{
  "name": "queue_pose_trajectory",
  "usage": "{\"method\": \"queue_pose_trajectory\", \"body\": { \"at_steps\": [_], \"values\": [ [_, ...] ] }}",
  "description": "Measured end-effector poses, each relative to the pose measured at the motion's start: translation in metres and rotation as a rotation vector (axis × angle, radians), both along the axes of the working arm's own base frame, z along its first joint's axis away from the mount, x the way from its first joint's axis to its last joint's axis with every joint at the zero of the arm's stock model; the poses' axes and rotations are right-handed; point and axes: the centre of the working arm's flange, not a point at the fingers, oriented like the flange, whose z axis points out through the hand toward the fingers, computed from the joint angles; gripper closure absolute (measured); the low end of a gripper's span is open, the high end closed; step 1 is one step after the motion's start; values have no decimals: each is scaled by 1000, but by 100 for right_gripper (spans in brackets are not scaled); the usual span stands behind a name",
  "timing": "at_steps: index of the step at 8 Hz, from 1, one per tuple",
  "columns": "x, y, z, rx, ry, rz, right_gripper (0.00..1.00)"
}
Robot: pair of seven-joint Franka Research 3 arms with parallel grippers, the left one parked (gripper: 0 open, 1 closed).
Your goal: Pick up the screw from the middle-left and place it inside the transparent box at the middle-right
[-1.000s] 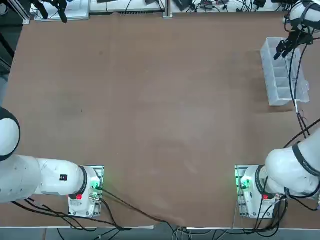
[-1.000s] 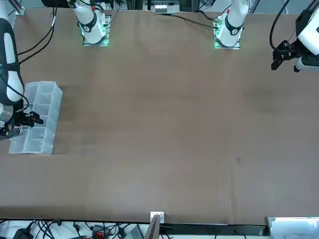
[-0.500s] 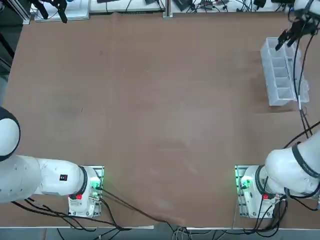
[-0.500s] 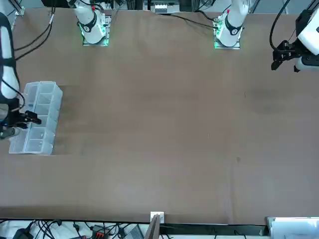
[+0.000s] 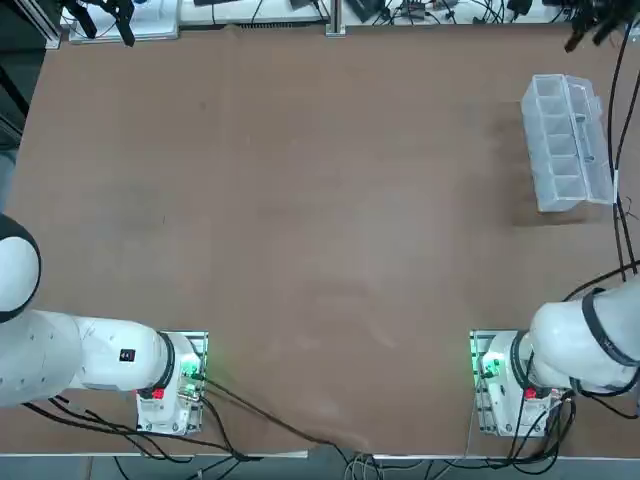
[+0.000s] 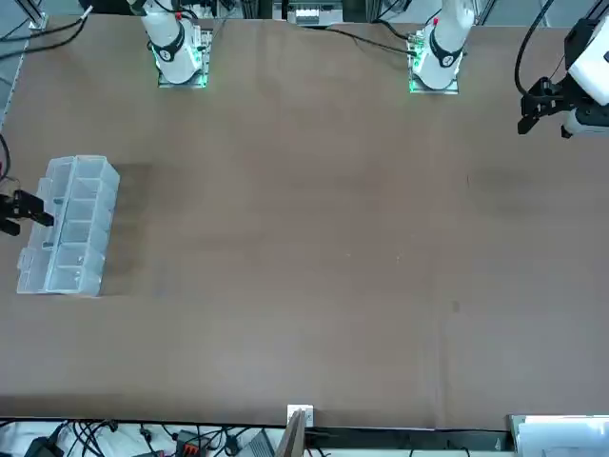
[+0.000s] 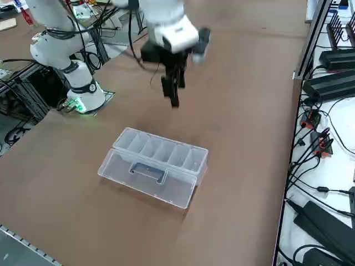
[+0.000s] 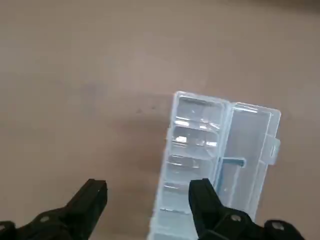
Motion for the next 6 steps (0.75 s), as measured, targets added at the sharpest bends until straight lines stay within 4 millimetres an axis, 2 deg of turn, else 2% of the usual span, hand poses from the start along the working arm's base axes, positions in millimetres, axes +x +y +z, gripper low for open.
{"method": "queue_pose_trajectory", "body": {
  "at_steps": [3,6],
  "values": [
    [-24,62,57,9,13,-107,0],
    [-48,101,95,11,14,-118,0]
  ]
}}
